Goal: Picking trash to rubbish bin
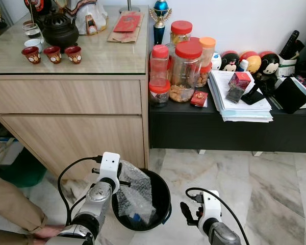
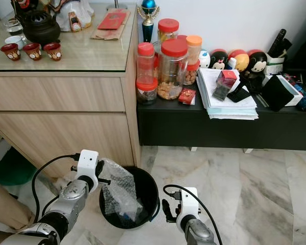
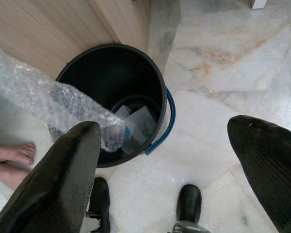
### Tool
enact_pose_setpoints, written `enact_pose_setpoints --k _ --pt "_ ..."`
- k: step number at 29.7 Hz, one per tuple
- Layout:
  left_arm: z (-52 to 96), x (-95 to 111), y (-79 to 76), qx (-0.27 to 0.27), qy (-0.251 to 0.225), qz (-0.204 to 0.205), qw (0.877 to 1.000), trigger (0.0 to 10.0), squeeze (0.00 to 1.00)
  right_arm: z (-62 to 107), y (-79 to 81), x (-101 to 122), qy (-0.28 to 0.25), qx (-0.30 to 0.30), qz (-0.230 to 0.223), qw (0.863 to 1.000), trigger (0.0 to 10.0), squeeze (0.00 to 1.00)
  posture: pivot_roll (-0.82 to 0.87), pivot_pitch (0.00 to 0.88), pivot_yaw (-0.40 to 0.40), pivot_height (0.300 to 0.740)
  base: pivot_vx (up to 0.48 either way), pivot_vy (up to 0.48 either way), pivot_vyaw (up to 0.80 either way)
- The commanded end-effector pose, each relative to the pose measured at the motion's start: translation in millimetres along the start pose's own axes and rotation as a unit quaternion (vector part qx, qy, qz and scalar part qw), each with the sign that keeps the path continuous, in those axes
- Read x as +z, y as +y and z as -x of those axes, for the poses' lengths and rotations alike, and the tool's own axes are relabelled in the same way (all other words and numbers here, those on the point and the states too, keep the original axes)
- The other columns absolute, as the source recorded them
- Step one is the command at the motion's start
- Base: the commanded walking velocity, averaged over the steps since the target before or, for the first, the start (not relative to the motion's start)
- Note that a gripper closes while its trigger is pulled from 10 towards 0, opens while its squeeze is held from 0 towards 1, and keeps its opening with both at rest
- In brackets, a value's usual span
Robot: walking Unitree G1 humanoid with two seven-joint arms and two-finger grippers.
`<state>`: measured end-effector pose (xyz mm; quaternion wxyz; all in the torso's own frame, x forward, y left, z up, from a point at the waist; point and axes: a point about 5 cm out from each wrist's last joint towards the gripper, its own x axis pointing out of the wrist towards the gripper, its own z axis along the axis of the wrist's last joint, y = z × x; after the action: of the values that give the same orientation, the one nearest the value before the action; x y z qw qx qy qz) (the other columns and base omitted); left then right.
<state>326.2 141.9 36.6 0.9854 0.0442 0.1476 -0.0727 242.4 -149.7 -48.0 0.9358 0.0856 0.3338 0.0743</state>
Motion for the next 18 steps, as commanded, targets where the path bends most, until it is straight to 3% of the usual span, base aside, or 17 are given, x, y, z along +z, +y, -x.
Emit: enact_pose_setpoints --k 1,3,4,5,18 --pt "1.0 -4.2 0.9 0.0 0.01 -0.011 1.0 10.0 0.0 0.7 0.4 -2.4 0.001 -0.001 0.002 1.0 10.0 0.0 0.05 0.183 -0.016 0.74 0.0 0.0 0.0" --pt "1.0 -4.2 0.9 0.0 0.011 -0.01 1.0 10.0 0.0 0.8 0.4 -2.5 0.001 -0.001 0.002 1.0 10.0 0.0 0.05 0.183 -0.016 0.74 0.0 0.0 0.0" --pt "0.7 -3.8 1.2 0.0 0.011 -0.013 1.0 10.0 0.79 0.8 0.5 -2.5 0.001 -0.001 0.002 1.0 10.0 0.0 0.05 0.178 -0.014 0.74 0.0 0.0 0.0" --pt "0.4 -3.3 1.3 0.0 0.011 -0.016 1.0 10.0 1.0 0.8 0.4 -2.6 0.001 -0.001 0.002 1.0 10.0 0.0 0.05 0.178 -0.013 0.74 0.0 0.0 0.0" --pt "1.7 -5.1 4.9 0.003 0.012 -0.016 1.0 10.0 1.0 0.6 2.4 -3.9 0.003 0.002 0.004 1.0 10.0 0.0 0.05 0.156 -0.007 0.74 0.0 0.0 0.0"
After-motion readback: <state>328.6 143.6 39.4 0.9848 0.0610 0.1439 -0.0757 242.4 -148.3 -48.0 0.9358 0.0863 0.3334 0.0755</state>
